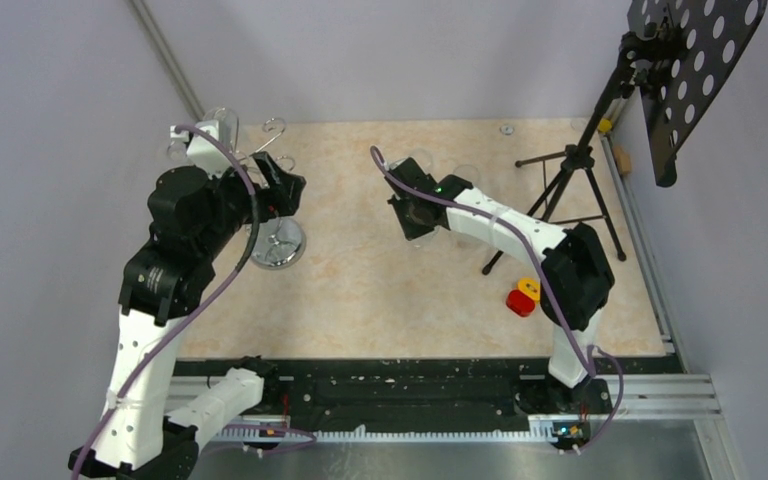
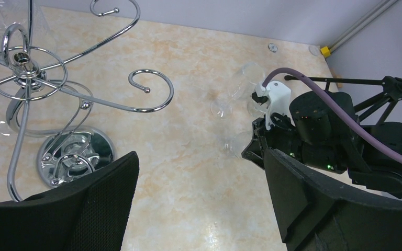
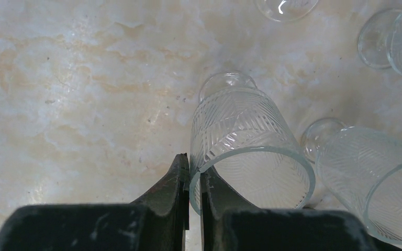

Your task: Take the wine glass off the wine glass rack

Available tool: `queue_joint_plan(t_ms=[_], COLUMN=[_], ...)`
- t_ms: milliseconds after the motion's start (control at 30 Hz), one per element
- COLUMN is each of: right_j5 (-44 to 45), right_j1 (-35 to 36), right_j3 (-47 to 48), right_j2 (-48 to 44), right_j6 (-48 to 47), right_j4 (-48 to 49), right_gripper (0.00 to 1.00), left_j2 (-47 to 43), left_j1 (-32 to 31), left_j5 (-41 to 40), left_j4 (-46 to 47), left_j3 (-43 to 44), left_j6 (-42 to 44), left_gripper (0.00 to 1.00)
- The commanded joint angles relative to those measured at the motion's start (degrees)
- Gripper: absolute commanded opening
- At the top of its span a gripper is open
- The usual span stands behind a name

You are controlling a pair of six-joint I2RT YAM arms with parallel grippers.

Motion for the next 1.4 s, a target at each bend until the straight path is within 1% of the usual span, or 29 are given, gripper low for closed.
queue_joint_plan(t_ms=[0, 333, 400, 500, 567, 700, 800, 967, 1100, 1200, 1300, 1333, 1367], right_j5=[3.3, 2.8, 2.8, 2.7, 2.9, 3.6, 4.4, 3.8, 1.9, -1.2, -4.5, -5.2, -5.9], right_j1=[-0.6, -2.0, -2.1, -2.2, -2.2, -2.5, -2.6, -2.8, -3.6, -4.5, -5.2, -5.3, -5.3], right_j3=[6.1, 8.5, 8.9, 10.1, 10.7, 12.8, 14.1, 12.5, 6.7, 0.9, -5.4, -6.6, -7.5], right_j2=[2.1, 5.7, 6.2, 6.9, 6.8, 6.3, 5.6, 1.0, -5.2, -10.6, -15.8, -17.2, -18.4], right_j6=[-1.9, -2.0, -2.1, -2.2, -2.4, -2.8, -2.9, -2.4, -0.3, 2.1, 4.9, 5.5, 6.1], right_j4=[-1.3, -3.5, -3.9, -4.7, -4.8, -4.6, -4.5, -1.4, 4.7, 10.4, 15.0, 15.9, 16.5], right_gripper=[0.0, 0.1, 0.14, 0.25, 0.3, 0.37, 0.4, 0.44, 0.44, 0.41, 0.38, 0.37, 0.36], left_j2=[1.8, 2.4, 2.4, 3.0, 3.6, 4.9, 5.7, 7.3, 10.4, 13.3, 15.7, 16.8, 17.5], left_j1=[-0.2, -0.1, -0.1, -0.1, -0.1, -0.1, -0.1, 0.1, 0.6, 1.9, 5.1, 7.2, 11.1], left_j5=[-1.6, -2.2, -2.4, -3.0, -3.4, -3.7, -4.8, -7.3, -6.0, -5.7, -4.0, -2.2, 0.1], left_j4=[0.4, 0.7, 0.7, 0.3, 0.0, 0.1, 0.3, 0.8, 0.6, -0.4, -0.2, -0.2, -0.1], left_j3=[2.2, 2.4, 2.4, 3.2, 4.2, 6.0, 7.3, 9.8, 12.8, 16.8, 19.9, 20.9, 21.6], left_j6=[0.9, 0.7, 0.7, 0.5, 0.1, -0.5, -0.8, -1.0, -1.9, -2.6, -3.8, -4.5, -5.6], left_gripper=[0.9, 0.9, 0.9, 0.9, 0.9, 0.9, 0.9, 0.9, 0.88, 0.88, 0.88, 0.88, 0.87])
